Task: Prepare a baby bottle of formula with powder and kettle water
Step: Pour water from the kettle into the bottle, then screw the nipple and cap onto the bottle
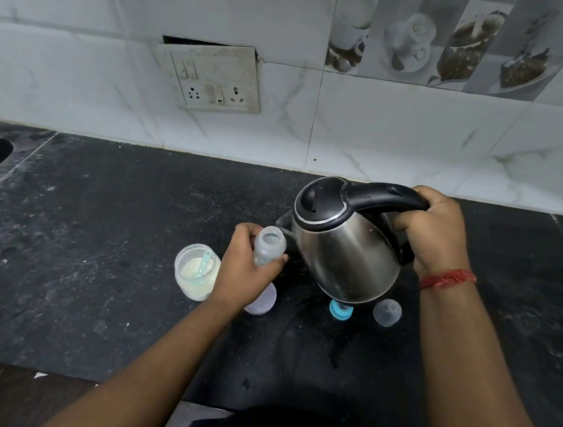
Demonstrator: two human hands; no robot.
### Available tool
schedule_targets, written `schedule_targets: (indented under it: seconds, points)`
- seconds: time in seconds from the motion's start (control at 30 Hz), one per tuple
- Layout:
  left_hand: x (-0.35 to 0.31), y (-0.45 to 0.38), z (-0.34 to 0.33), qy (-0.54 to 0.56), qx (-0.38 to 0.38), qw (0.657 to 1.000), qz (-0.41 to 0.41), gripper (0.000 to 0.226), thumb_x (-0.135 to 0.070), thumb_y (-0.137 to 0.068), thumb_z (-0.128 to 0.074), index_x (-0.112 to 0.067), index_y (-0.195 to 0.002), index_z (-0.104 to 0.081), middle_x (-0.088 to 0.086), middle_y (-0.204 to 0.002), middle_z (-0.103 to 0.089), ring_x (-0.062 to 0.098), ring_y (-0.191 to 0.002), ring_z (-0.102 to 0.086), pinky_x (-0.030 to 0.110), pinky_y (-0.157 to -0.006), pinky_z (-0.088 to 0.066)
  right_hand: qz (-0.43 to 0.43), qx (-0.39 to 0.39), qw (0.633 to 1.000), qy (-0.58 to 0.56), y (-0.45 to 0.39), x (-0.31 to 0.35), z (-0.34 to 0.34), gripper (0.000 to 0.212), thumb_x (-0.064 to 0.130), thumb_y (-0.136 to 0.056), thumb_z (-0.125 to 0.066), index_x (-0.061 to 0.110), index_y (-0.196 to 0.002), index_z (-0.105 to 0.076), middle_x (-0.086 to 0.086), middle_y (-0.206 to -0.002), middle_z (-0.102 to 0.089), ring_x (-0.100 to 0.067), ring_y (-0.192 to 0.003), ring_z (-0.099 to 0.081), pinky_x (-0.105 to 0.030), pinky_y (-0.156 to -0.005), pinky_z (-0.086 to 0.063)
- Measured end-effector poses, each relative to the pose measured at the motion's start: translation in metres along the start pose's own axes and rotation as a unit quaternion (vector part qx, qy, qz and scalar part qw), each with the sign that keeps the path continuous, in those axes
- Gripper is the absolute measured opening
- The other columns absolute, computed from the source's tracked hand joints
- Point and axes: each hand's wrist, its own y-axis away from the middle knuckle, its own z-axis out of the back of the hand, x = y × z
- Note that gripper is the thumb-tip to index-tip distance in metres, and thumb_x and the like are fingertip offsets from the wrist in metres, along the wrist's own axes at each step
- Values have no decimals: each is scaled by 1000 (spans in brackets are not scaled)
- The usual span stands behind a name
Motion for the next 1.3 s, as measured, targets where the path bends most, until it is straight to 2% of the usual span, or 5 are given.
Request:
schedule_targets:
  seconds: [0.3,0.73,1.03,1.17,1.3]
  points:
    - [15,10,4,19,8,1000,16,52,-29,-78,-85,-38,-109,-44,-14,-111,-63,3,-104,-64,29,-90,-53,-65,-9,990,-122,-30,-42,-57,41,-19,-55,-54,18,-69,-65,15,-51,-60,-2,-49,-56,-15,-46,-42]
    - [25,21,12,19,11,1000,14,52,-33,-76,-85,-37,-110,-46,-13,-113,-63,5,-106,-65,35,-93,-55,-130,32,976,-170,-85,-89,-95,53,-21,-62,-58,24,-84,-74,13,-69,-73,-6,-70,-68,-22,-61,-54]
    - [23,25,10,11,19,1000,1,54,-41,-75,-85,-46,-110,-44,-23,-113,-61,3,-109,-64,26,-92,-53,-134,104,986,-3,-92,-109,-65,53,-10,-79,-69,26,-115,-55,2,-107,-65,-20,-107,-62,-29,-85,-47]
    - [17,26,6,16,35,999,-6,53,-42,-75,-84,-47,-110,-43,-29,-112,-58,2,-109,-63,16,-89,-49,-99,-12,988,114,-69,-106,-49,58,-4,-81,-66,13,-133,-46,-10,-140,-42,-27,-126,-46,-33,-105,-42]
    - [16,29,-1,20,52,998,-1,53,-41,-76,-83,-40,-112,-44,-24,-112,-60,0,-109,-62,12,-88,-46,50,-31,977,206,-6,-114,-45,54,-4,-82,-63,4,-134,-49,-17,-136,-46,-32,-125,-45,-38,-109,-37]
